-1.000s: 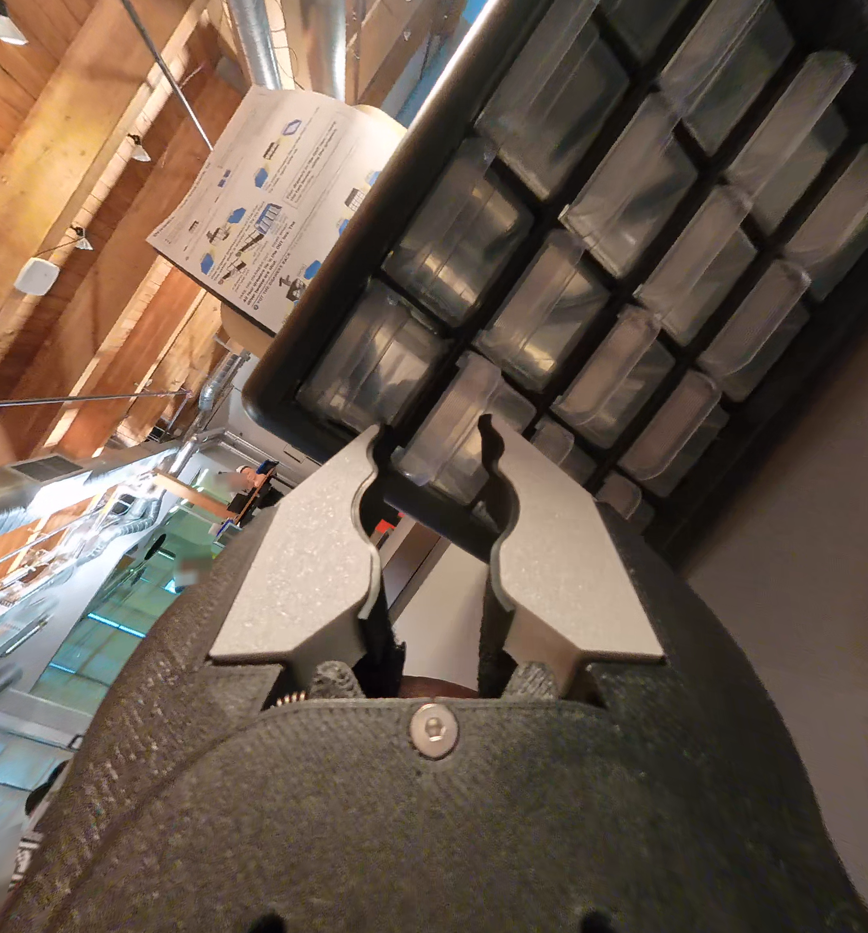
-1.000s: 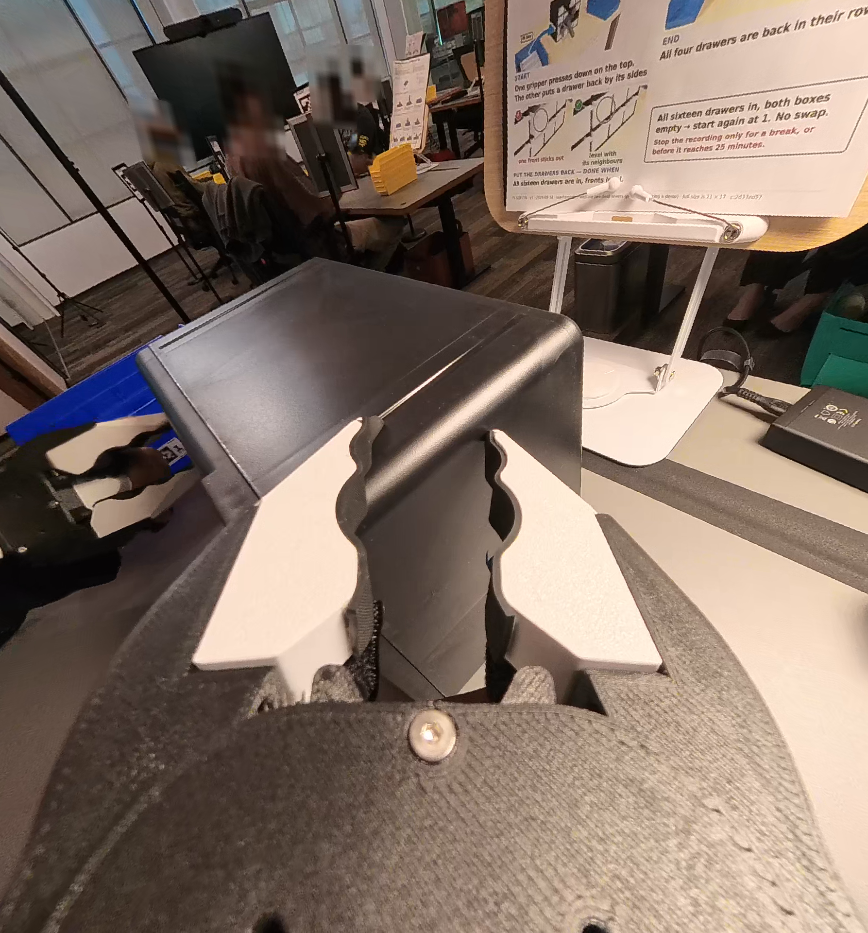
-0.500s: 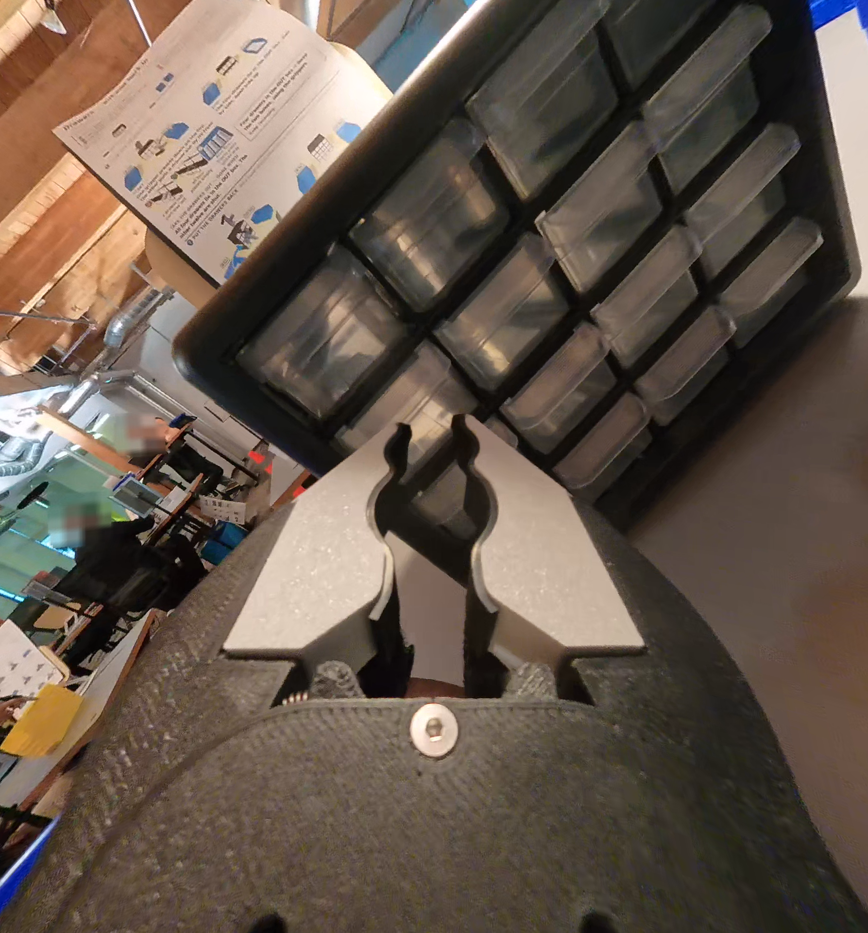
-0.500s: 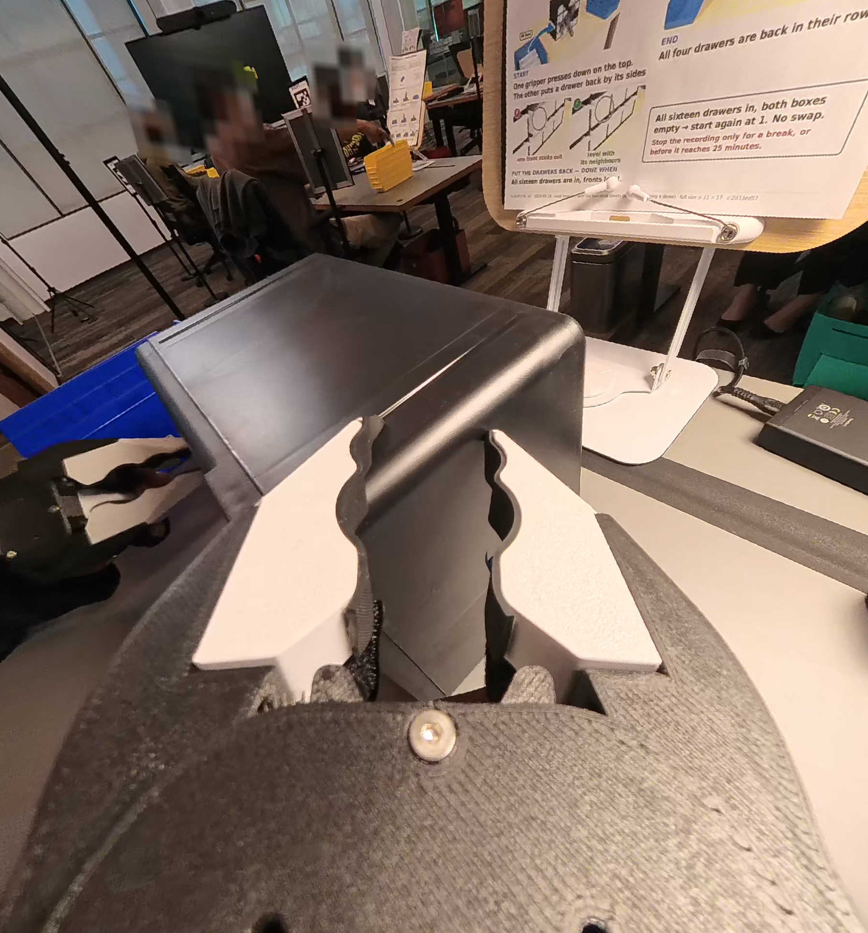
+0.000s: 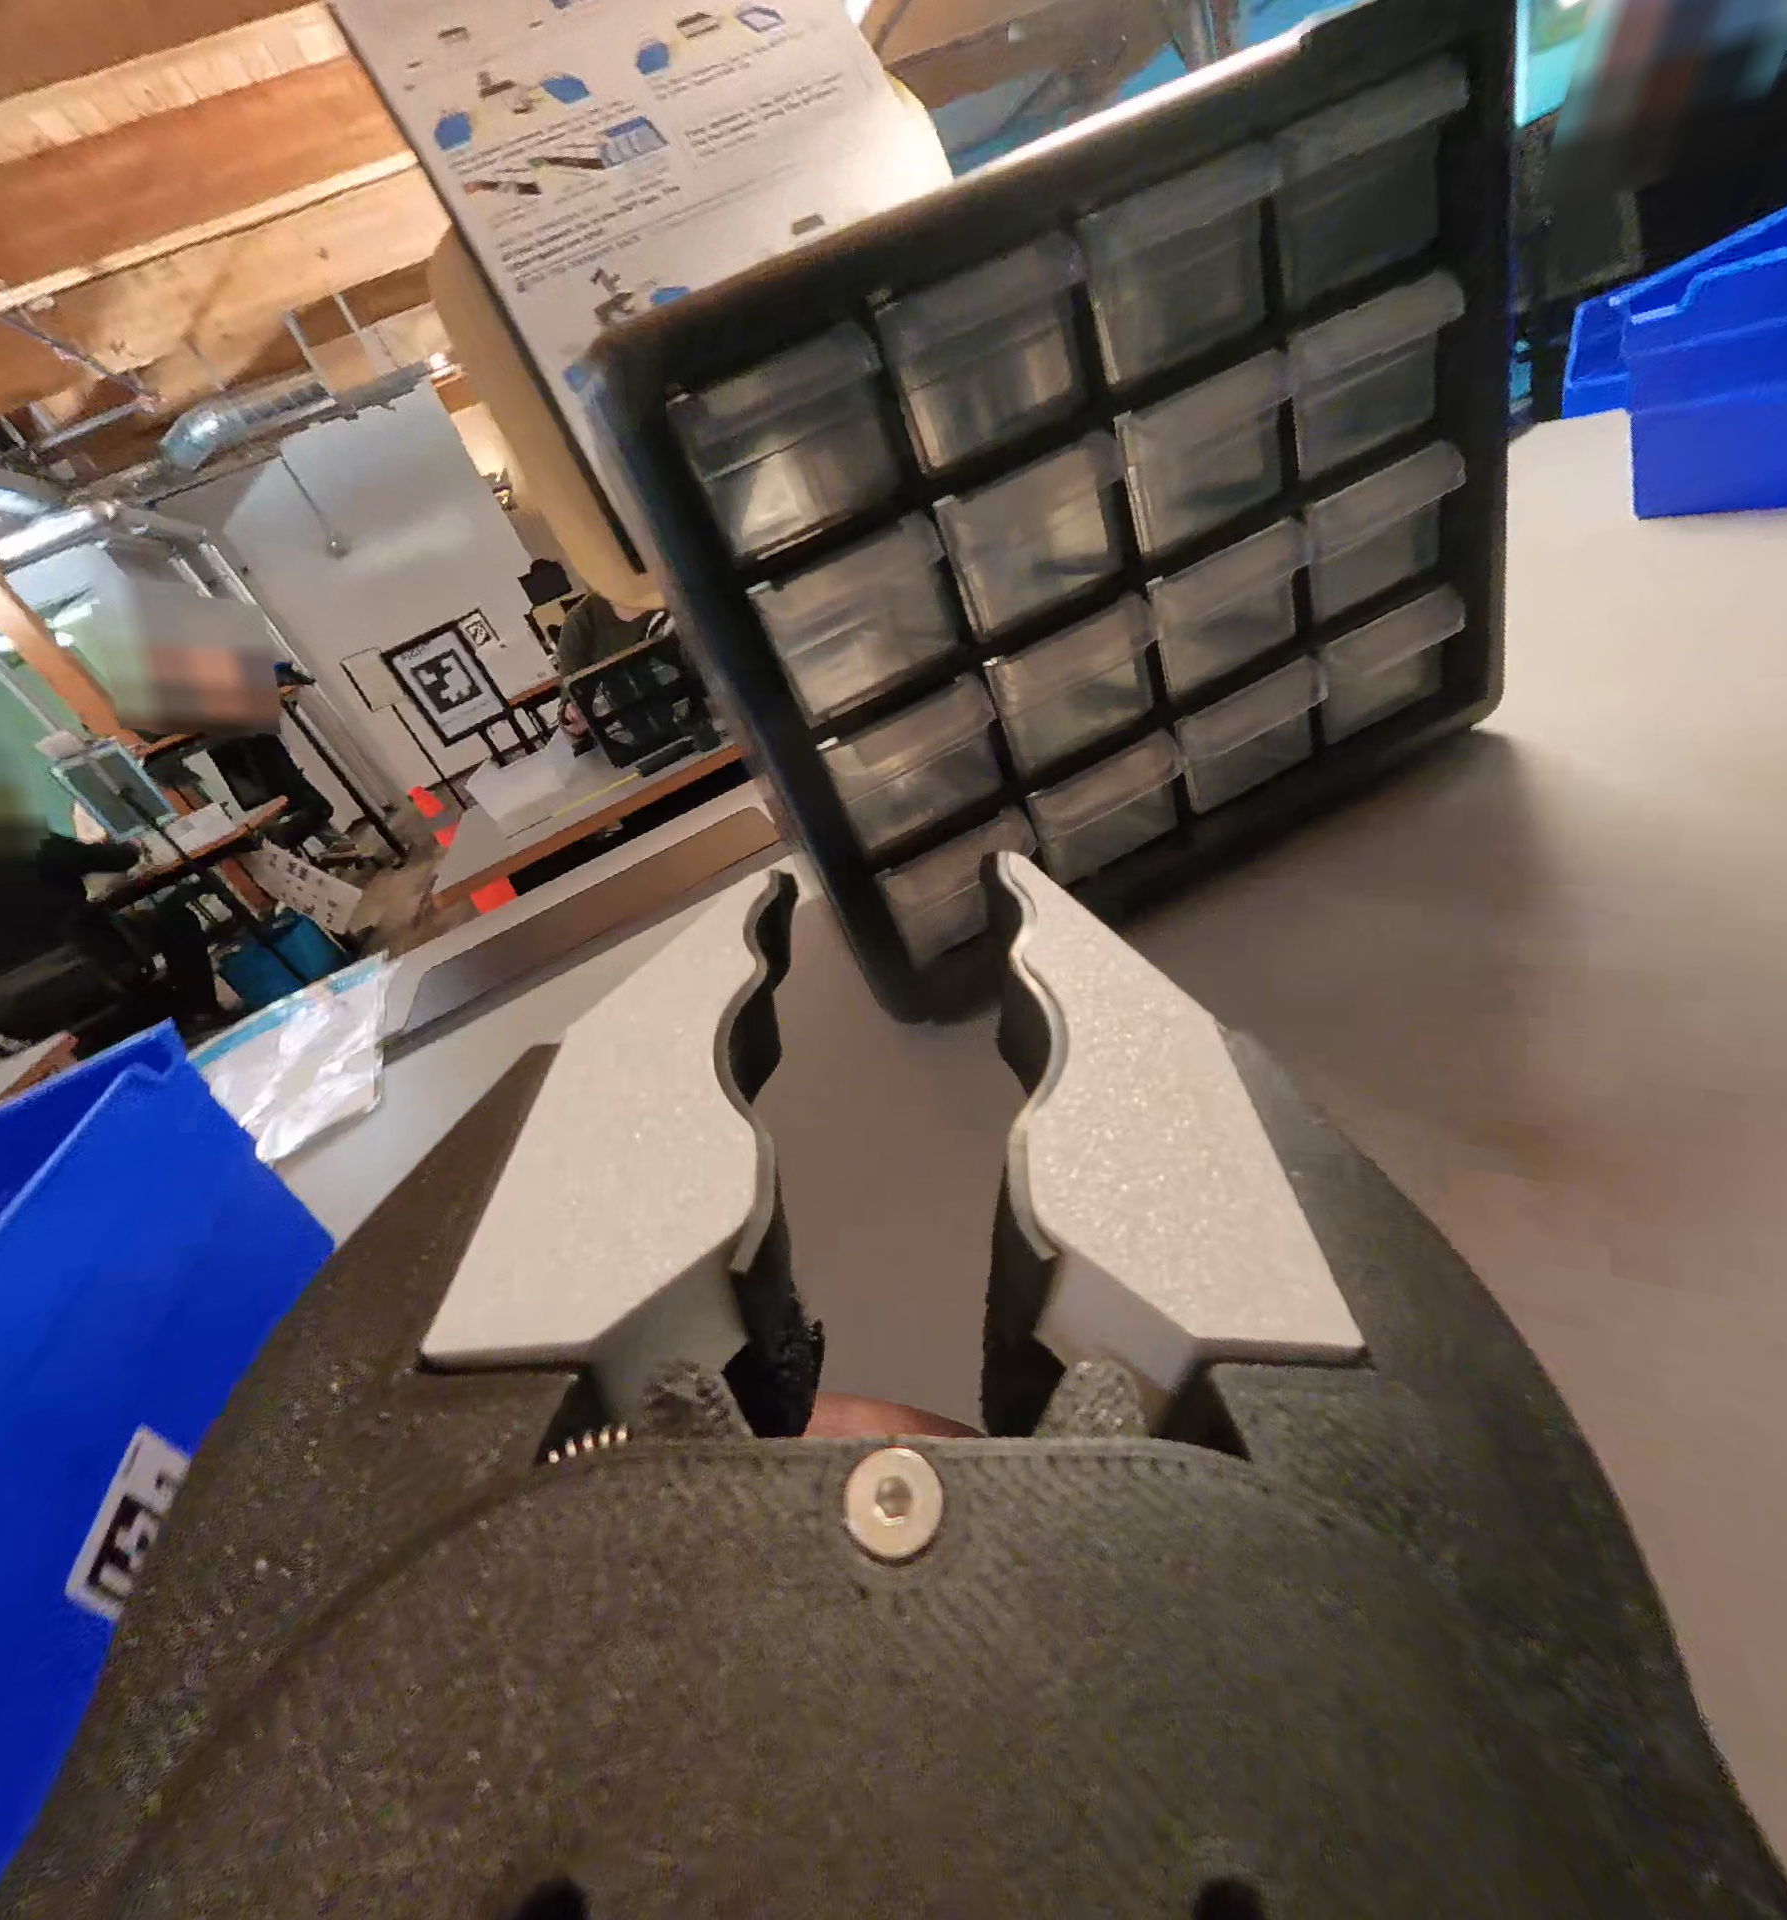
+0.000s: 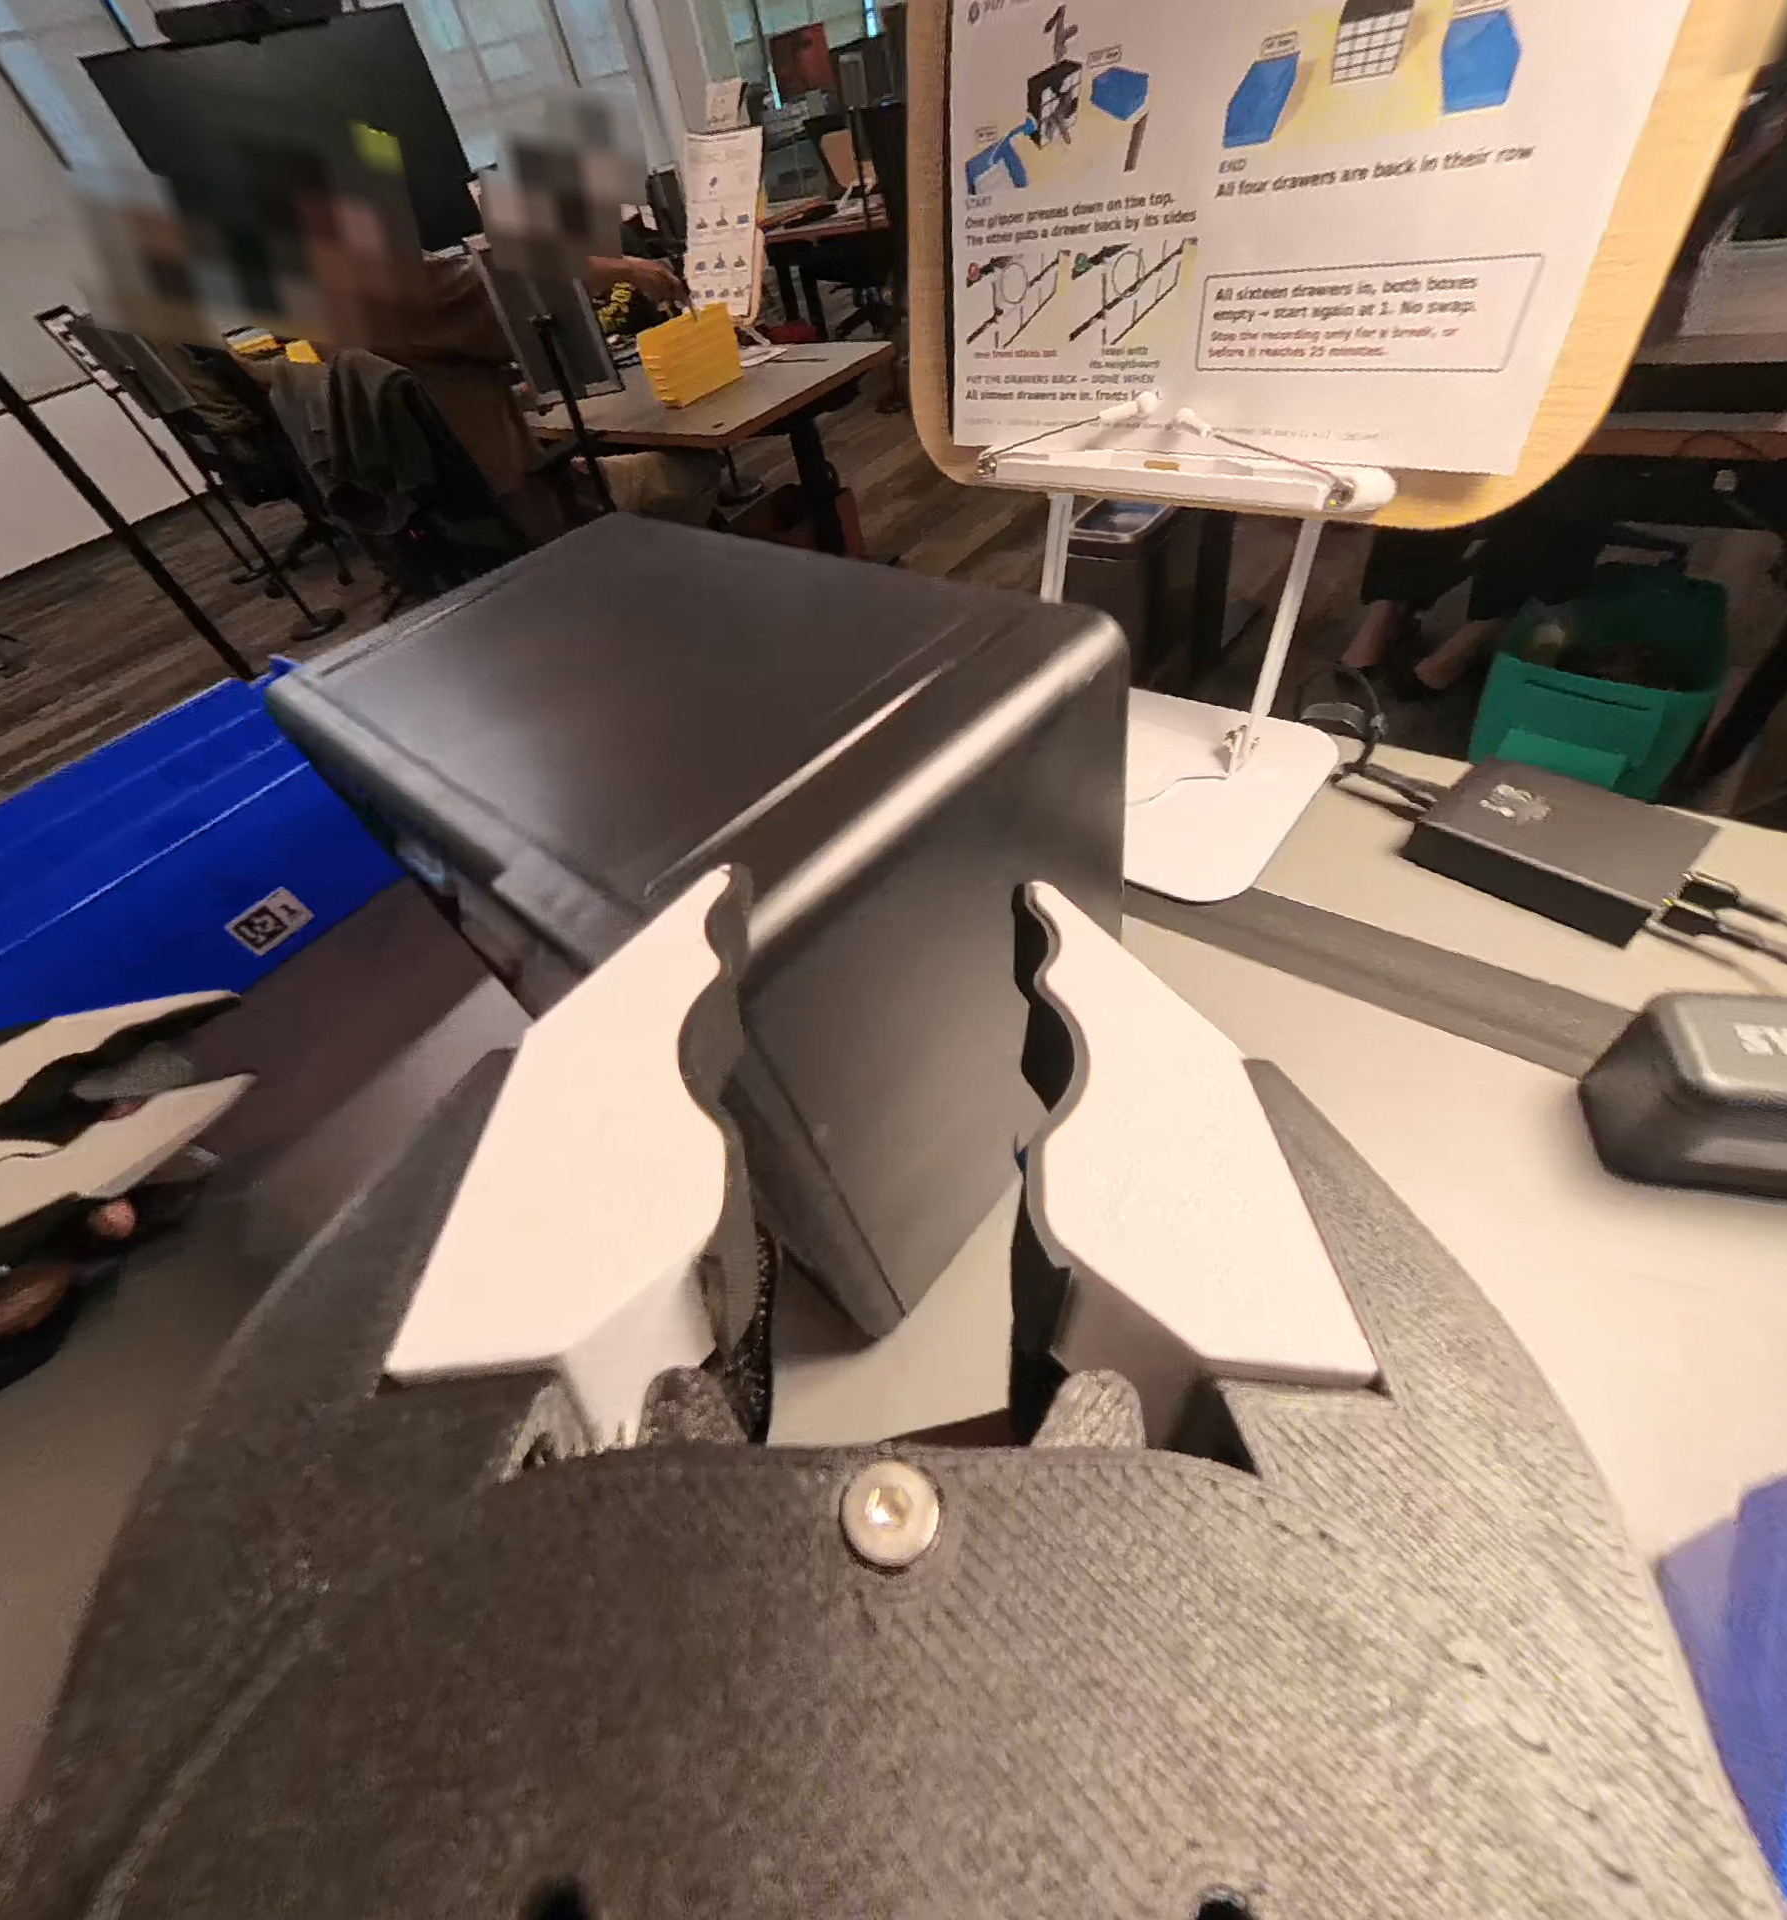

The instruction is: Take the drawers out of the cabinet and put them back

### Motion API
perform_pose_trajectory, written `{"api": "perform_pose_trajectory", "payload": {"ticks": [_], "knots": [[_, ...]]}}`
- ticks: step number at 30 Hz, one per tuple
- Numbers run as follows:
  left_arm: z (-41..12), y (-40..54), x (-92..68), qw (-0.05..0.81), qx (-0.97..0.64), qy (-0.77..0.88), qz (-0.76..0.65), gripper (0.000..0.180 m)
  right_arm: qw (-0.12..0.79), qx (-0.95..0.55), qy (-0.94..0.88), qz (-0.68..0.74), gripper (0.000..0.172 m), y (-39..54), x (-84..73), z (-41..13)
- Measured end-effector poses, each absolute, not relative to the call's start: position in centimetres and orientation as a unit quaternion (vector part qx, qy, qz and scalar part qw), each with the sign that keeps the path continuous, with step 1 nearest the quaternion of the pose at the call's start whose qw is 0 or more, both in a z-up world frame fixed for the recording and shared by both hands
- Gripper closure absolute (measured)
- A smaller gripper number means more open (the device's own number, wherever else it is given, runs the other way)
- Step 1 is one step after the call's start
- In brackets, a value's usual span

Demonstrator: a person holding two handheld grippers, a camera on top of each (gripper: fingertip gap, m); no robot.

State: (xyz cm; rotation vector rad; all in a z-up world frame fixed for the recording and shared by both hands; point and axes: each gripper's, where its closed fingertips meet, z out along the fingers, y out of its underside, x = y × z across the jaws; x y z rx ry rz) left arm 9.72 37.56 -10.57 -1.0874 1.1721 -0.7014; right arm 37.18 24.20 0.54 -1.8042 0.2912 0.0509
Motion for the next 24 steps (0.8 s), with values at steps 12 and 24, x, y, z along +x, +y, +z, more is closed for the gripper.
{"api": "perform_pose_trajectory", "payload": {"ticks": [12,24], "knots": [[-9.5,39.0,-2.8,0.659,-0.572,0.412,-0.263,0.114,0.561,-0.774,0.219,-0.196,0.106,4.6,32.7,-7.6],[-11.3,47.1,-12.1,0.599,-0.725,0.285,-0.185,0.098,0.468,-0.775,0.324,-0.275,0.085,-4.8,36.2,-13.6]]}}
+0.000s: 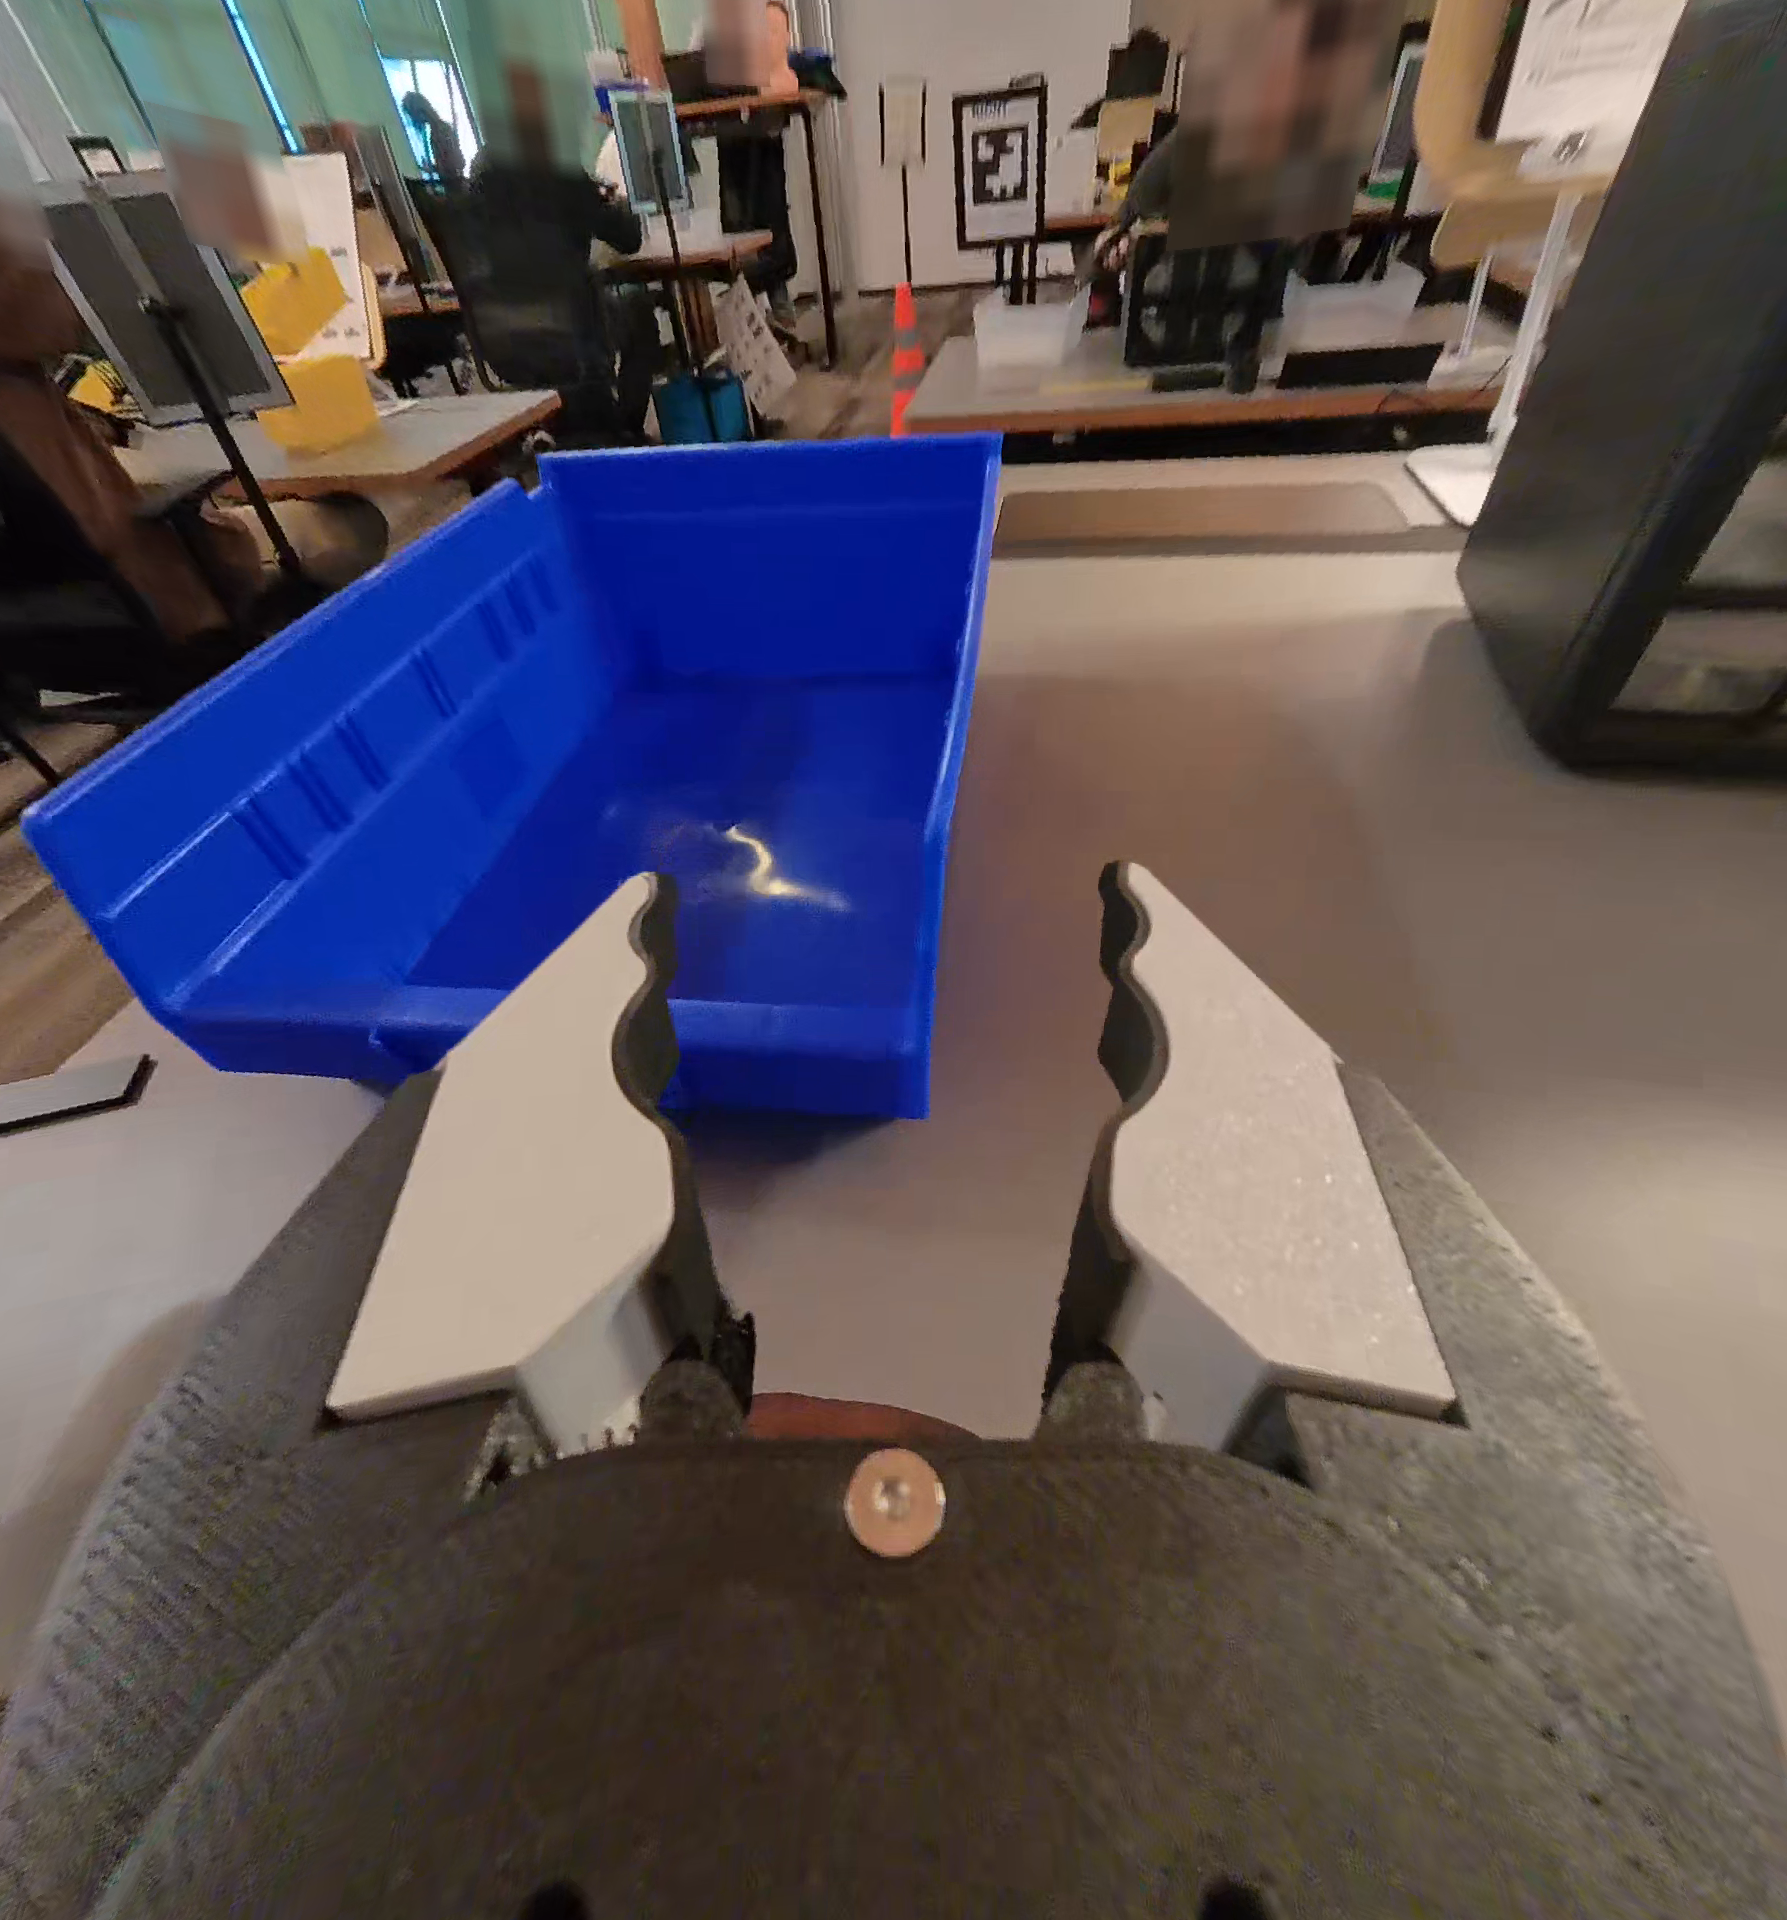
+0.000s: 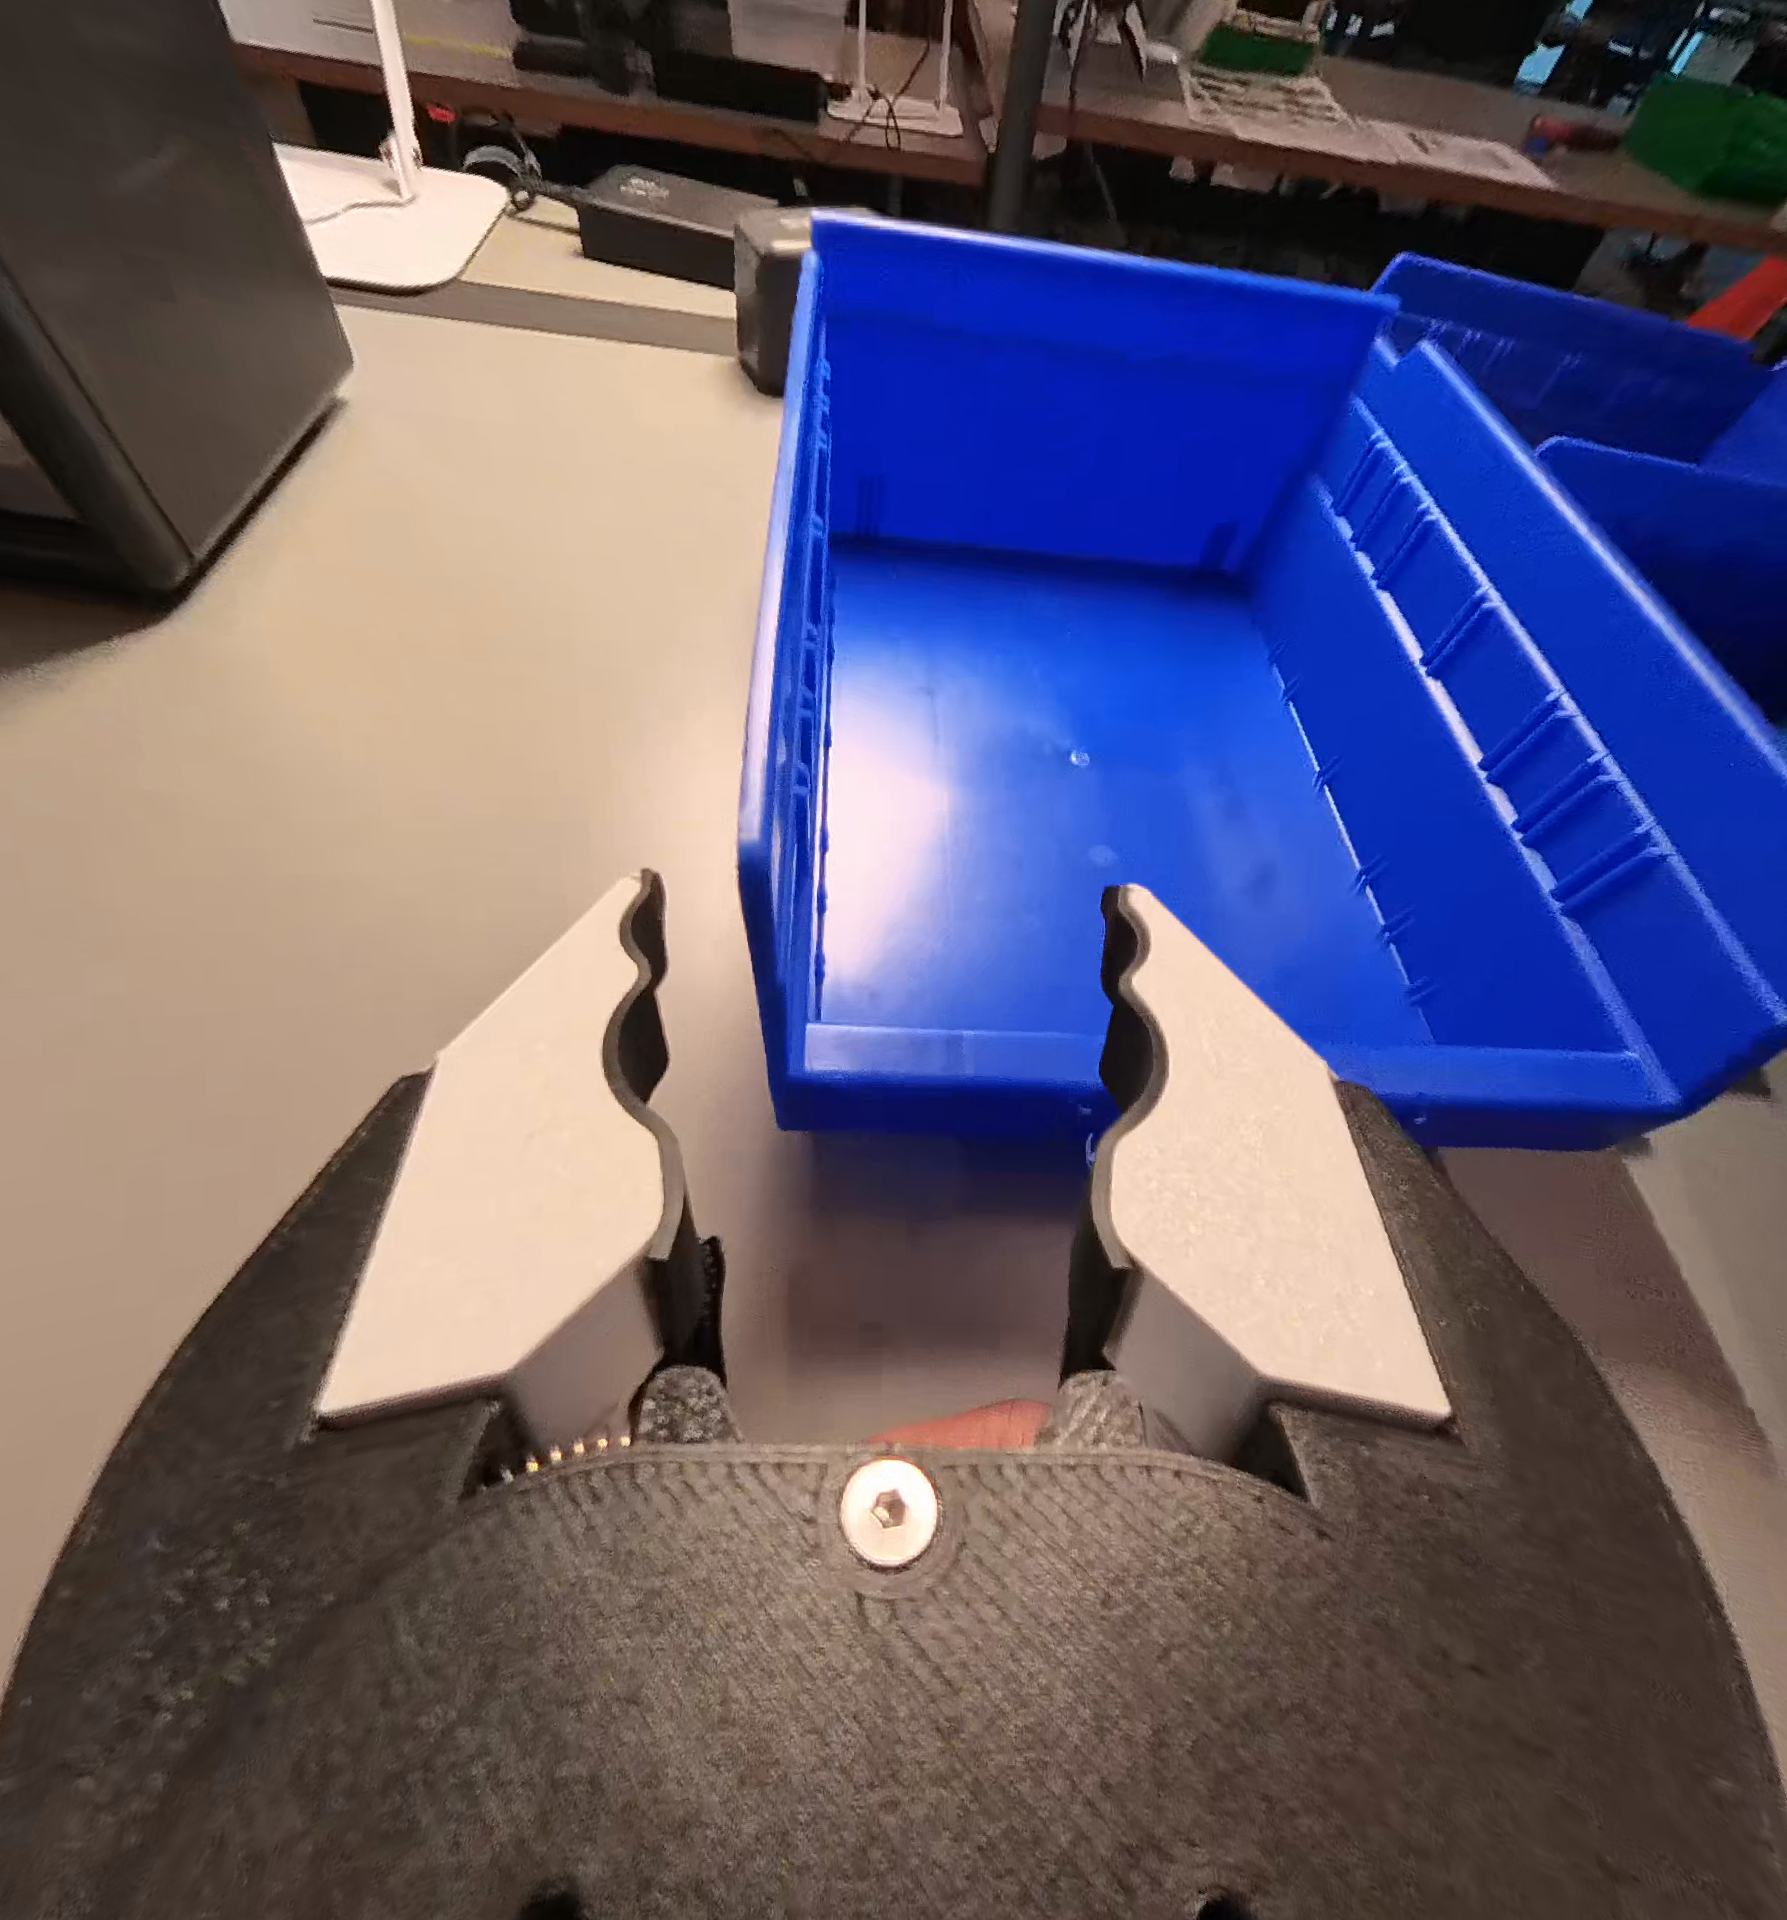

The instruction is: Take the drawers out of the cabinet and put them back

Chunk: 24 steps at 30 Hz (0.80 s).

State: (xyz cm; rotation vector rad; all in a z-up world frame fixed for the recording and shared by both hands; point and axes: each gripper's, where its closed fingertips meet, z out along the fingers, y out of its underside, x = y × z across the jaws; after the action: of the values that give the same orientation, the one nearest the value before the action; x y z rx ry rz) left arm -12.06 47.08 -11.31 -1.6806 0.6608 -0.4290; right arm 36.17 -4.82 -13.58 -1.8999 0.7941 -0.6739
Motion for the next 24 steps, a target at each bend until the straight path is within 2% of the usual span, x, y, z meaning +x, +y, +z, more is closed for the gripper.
{"api": "perform_pose_trajectory", "payload": {"ticks": [3,7,13,14,24], "knots": [[-12.8,48.2,-11.6,0.587,-0.737,0.296,-0.158,0.106,0.469,-0.770,0.328,-0.283,0.091,-4.2,36.8,-14.0],[-14.7,49.1,-11.1,0.566,-0.753,0.303,-0.143,0.119,0.473,-0.760,0.332,-0.297,0.115,-3.5,37.7,-14.1],[-14.7,49.0,-10.5,0.564,-0.750,0.313,-0.150,0.170,0.480,-0.770,0.314,-0.279,0.164,-1.9,37.3,-15.0],[-14.8,48.8,-10.3,0.562,-0.748,0.319,-0.153,0.176,0.479,-0.771,0.313,-0.279,0.166,-1.8,37.2,-15.0],[-14.1,44.6,-10.4,0.562,-0.711,0.368,-0.206,0.178,0.489,-0.796,0.261,-0.245,0.166,-3.3,32.8,-15.0]]}}
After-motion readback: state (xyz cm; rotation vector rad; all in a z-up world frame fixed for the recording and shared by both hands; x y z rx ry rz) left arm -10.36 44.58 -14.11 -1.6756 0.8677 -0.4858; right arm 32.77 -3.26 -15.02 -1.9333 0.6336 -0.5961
